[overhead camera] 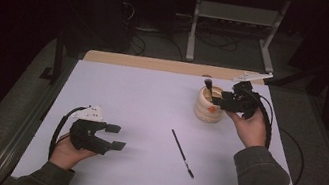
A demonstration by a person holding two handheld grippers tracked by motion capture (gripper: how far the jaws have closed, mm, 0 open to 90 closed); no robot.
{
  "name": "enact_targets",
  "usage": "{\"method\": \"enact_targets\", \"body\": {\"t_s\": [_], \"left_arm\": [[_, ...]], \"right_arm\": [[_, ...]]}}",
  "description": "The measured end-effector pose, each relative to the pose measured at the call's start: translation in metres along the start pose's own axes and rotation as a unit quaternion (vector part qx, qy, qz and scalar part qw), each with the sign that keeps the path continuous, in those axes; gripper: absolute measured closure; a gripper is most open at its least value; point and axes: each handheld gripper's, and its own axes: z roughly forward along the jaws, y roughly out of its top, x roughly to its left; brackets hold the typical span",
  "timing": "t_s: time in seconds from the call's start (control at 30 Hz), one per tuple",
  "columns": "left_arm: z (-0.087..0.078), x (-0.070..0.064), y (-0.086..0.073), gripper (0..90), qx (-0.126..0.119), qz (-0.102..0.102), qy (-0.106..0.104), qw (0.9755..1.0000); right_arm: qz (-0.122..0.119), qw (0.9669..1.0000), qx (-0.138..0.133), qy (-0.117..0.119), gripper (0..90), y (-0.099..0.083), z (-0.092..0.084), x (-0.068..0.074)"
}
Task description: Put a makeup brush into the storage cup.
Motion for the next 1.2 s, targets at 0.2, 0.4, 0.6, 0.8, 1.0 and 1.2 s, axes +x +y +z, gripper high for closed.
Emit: {"method": "enact_targets", "body": {"t_s": [0.2, 0.4, 0.6, 0.8, 1.0, 1.2], "left_arm": [[0.000, 0.001, -0.001, 34.2, 0.000, -0.002, 0.003, 1.0000], [-0.001, 0.001, 0.000, 32.3, -0.002, -0.003, 0.008, 1.0000], [0.000, 0.000, -0.001, 31.8, -0.001, -0.005, 0.010, 0.9999], [-0.001, 0.001, -0.001, 31.4, -0.002, -0.001, 0.010, 1.0000], [-0.001, 0.001, -0.001, 31.1, 0.002, 0.001, 0.009, 1.0000], [-0.001, 0.002, -0.001, 31.0, 0.002, 0.005, 0.011, 0.9999]], "right_arm": [[0.001, 1.0000, 0.002, -0.001, 47.4, -0.004, -0.009, 0.012], [-0.011, 0.9999, -0.002, -0.001, 41.8, -0.010, -0.014, 0.024], [-0.025, 0.9997, 0.000, 0.004, 35.3, -0.013, -0.015, 0.041], [-0.023, 0.9996, 0.009, 0.012, 29.5, -0.017, -0.012, 0.052], [-0.023, 0.9994, 0.012, 0.020, 26.8, -0.024, -0.009, 0.055], [-0.023, 0.9991, 0.021, 0.028, 26.3, -0.030, -0.008, 0.060]]}}
